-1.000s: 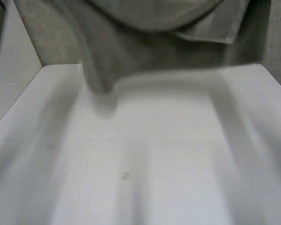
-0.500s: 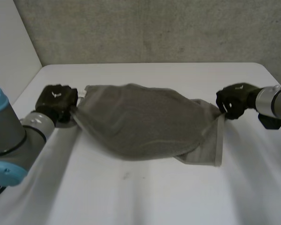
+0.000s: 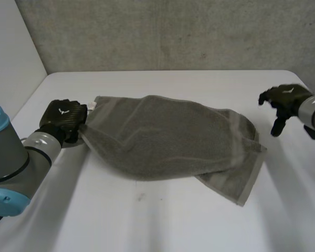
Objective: Fold the laundry
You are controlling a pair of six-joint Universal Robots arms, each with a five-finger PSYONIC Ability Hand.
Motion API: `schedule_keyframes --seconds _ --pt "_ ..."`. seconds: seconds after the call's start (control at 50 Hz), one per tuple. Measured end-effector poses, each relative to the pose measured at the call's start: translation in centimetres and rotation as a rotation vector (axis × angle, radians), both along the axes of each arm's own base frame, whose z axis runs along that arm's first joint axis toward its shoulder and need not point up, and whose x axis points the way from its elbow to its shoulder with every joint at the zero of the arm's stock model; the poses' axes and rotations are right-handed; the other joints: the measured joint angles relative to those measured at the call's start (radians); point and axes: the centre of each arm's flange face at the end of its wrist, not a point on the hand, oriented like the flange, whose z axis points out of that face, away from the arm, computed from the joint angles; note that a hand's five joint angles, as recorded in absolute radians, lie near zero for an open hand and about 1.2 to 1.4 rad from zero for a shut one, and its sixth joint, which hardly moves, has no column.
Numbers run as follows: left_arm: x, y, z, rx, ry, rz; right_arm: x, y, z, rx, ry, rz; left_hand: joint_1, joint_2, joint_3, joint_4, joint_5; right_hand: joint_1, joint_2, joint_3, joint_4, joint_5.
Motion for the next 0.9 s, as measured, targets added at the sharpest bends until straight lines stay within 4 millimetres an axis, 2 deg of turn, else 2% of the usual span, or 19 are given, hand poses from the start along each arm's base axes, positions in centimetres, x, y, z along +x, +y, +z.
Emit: schedule_keyframes --seconds 0.04,0.12,0.22,0.24,0.26,0.3,0.32,0.36,0.42,0.52,0.7,0.9 --pt "0.1 0.0 0.1 -0.003 0.005 0.005 -0.4 1.2 1.7 -0.058 -0.005 -0.006 0.000 0.000 0.000 0.000 0.000 -0.001 0.000 -0.001 -0.002 -0.002" --pt "0.1 0.0 0.4 -0.007 0.009 0.007 -0.5 3.2 2.1 -0.066 -0.007 -0.004 0.000 0.000 0.000 0.000 0.000 -0.001 0.000 0.001 0.001 0.003" --pt "0.1 0.2 0.7 -0.012 0.013 0.007 -0.2 7.1 1.1 -0.028 -0.008 0.021 0.000 0.000 0.000 0.000 0.000 0.031 0.011 0.057 0.060 0.062" --pt "0.1 0.2 0.7 -0.012 0.013 0.007 -0.2 7.1 1.1 -0.028 -0.008 0.021 0.000 0.000 0.000 0.000 0.000 0.031 0.011 0.057 0.060 0.062" --pt "0.2 0.4 0.7 -0.012 0.013 0.006 0.3 9.1 0.6 -0.014 -0.013 0.052 0.000 0.000 0.000 0.000 0.000 0.076 0.076 0.113 0.112 0.106" --pt "0.2 0.4 0.8 -0.012 0.013 0.005 0.7 10.3 0.3 -0.007 -0.019 0.075 0.000 0.000 0.000 0.000 0.000 0.113 0.125 0.154 0.157 0.146" --pt "0.2 0.5 0.8 -0.012 0.013 0.005 1.1 11.6 -0.1 0.001 -0.026 0.103 0.000 0.000 0.000 0.000 0.000 0.137 0.161 0.184 0.187 0.173" --pt "0.2 0.5 0.8 -0.012 0.013 0.005 1.3 12.2 -0.4 0.005 -0.029 0.115 0.000 0.000 0.000 0.000 0.000 0.145 0.174 0.196 0.197 0.183" --pt "0.2 0.6 0.7 -0.011 0.013 0.005 2.4 14.8 -1.7 0.030 -0.056 0.168 0.000 0.000 0.000 0.000 0.000 0.148 0.180 0.205 0.205 0.192" --pt "0.3 0.6 0.6 -0.006 0.012 0.006 3.5 16.8 -3.3 0.069 -0.108 0.199 0.000 0.000 0.000 0.000 0.000 0.178 0.212 0.235 0.234 0.220" --pt "0.4 0.6 0.4 -0.002 0.011 0.009 4.2 17.5 -6.5 0.149 -0.133 0.194 0.000 0.000 0.000 0.000 0.000 0.188 0.223 0.246 0.247 0.232" --pt "0.5 0.6 0.4 -0.001 0.010 0.011 4.5 17.3 -8.3 0.107 -0.104 0.180 0.000 0.000 0.000 0.000 0.000 0.188 0.223 0.246 0.247 0.232"
